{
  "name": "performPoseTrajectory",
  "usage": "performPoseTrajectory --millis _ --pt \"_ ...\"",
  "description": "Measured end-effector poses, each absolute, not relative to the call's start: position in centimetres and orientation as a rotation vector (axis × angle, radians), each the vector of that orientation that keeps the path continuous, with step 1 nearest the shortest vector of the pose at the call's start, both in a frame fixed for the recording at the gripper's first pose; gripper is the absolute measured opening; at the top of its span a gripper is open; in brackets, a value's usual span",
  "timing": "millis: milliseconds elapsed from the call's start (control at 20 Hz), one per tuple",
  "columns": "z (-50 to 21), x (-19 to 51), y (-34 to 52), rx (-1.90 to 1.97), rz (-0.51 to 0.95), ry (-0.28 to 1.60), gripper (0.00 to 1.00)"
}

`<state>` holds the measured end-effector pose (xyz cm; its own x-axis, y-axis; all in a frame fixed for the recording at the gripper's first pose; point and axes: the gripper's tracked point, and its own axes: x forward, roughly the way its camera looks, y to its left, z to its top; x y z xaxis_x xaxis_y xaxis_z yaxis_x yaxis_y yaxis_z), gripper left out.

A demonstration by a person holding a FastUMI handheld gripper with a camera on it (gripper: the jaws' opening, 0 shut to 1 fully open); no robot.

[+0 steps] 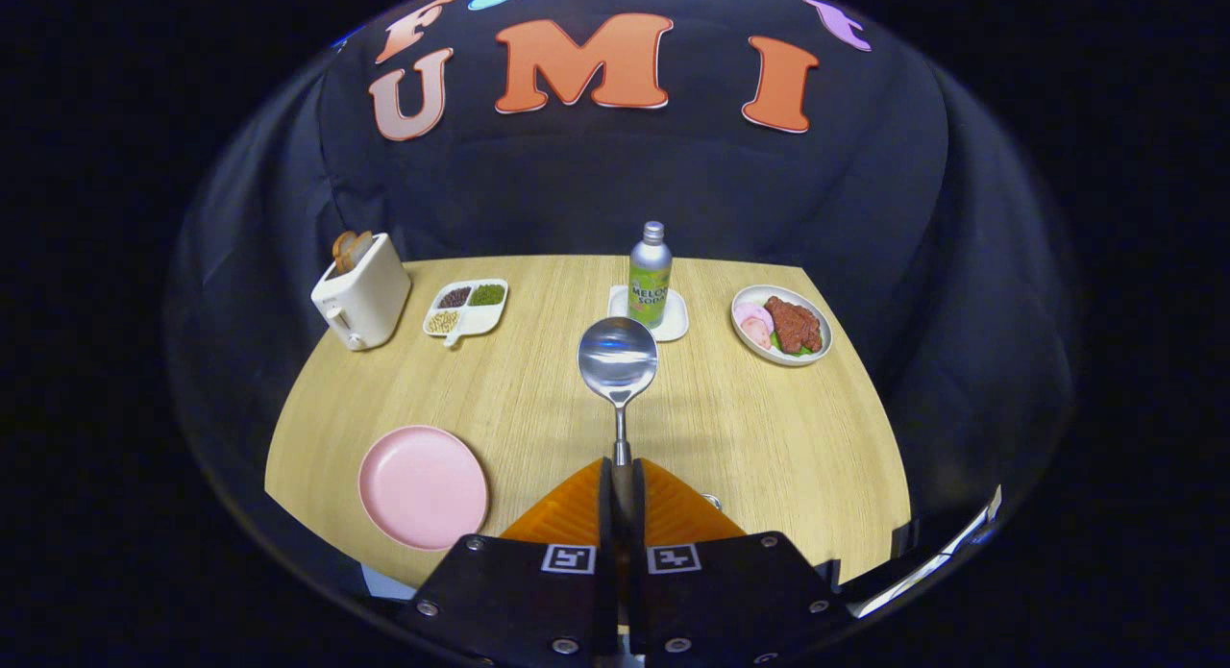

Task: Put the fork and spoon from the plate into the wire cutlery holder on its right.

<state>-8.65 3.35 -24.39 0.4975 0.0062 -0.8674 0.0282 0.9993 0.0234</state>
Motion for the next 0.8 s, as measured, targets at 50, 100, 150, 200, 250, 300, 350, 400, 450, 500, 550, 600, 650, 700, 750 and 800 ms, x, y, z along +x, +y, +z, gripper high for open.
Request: performPoseTrajectory --millis 50,100,150,200,250,300,350,400,450,500,550,600,650,700,750,800 --pt "-24.5 -9.1 3.1 0.035 -0.002 1.072 0.05" --pt "-24.7 -9.6 2.9 0.030 0.015 1.093 0.05" --pt "-24.9 -10.0 2.7 0.020 0.025 1.110 0.05" --pt "-25.3 -10.4 2.3 0.012 0.032 1.128 0.05" --pt "-25.5 -10.8 2.0 0.007 0.040 1.146 0.05" --pt "-25.7 -11.3 1.9 0.009 0.048 1.167 0.05" --pt "-25.9 -11.9 1.6 0.008 0.055 1.190 0.05" --pt "-26.2 -12.3 1.2 -0.005 0.058 1.208 0.05" --pt "-26.4 -12.8 0.5 -0.028 0.059 1.223 0.05" --pt "-26.8 -13.2 0.0 -0.049 0.061 1.242 0.05" --pt "-26.8 -13.7 -0.3 -0.059 0.066 1.263 0.05" --pt "-27.0 -14.2 -0.4 -0.059 0.077 1.287 0.05" --pt "-27.3 -14.8 -0.5 -0.061 0.089 1.314 0.05" --pt "-27.6 -15.3 -0.6 -0.068 0.104 1.339 0.05" --pt "-27.8 -15.9 -0.8 -0.083 0.116 1.365 0.05" --pt "-28.1 -16.4 -1.0 -0.101 0.127 1.396 0.05"
